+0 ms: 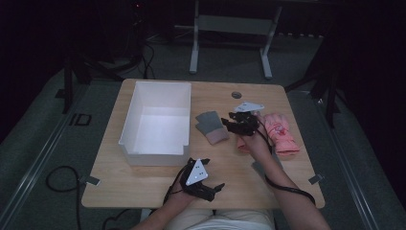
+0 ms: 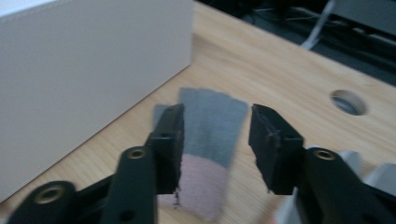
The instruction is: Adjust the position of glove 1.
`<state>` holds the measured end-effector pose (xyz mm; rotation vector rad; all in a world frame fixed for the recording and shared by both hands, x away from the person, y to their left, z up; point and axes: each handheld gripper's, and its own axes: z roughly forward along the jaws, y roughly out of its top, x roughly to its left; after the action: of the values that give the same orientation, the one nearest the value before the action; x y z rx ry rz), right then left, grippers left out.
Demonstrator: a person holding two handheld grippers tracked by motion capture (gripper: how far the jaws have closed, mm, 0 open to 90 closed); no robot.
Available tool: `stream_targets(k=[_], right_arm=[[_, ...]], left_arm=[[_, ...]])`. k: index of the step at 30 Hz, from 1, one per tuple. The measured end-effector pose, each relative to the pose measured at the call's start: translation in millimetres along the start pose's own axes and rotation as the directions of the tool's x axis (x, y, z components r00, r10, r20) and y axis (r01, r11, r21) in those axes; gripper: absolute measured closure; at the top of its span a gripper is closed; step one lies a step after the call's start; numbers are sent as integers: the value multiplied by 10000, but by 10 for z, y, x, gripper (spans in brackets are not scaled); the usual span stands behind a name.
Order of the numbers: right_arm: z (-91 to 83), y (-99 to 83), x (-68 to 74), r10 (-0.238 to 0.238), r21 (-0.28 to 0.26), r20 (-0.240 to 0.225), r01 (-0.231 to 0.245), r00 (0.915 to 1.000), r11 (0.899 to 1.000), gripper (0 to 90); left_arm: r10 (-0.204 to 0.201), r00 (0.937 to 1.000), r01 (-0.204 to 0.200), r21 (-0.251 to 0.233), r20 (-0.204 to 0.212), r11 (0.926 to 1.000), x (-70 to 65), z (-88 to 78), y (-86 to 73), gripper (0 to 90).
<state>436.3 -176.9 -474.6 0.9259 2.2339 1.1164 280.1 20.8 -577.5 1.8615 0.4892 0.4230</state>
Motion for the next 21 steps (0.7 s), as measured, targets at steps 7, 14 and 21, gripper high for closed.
stream_targets(k=[7,14,21], right_arm=[[299,-46,94,-112,493,-491,137,9987,9987,624],[567,-57,70,313,1081,-739,-232,9968,9939,657],[822,-94,27,568,1728,-522,-470,9970,9838,610]], left_arm=[[52,10000,-52,-1,4,10000,-7,-1,-1,23],[78,10000,-78,-24,53,10000,-9,-3,-2,23],[90,10000,-90,-38,16,10000,-13,-3,-2,23]])
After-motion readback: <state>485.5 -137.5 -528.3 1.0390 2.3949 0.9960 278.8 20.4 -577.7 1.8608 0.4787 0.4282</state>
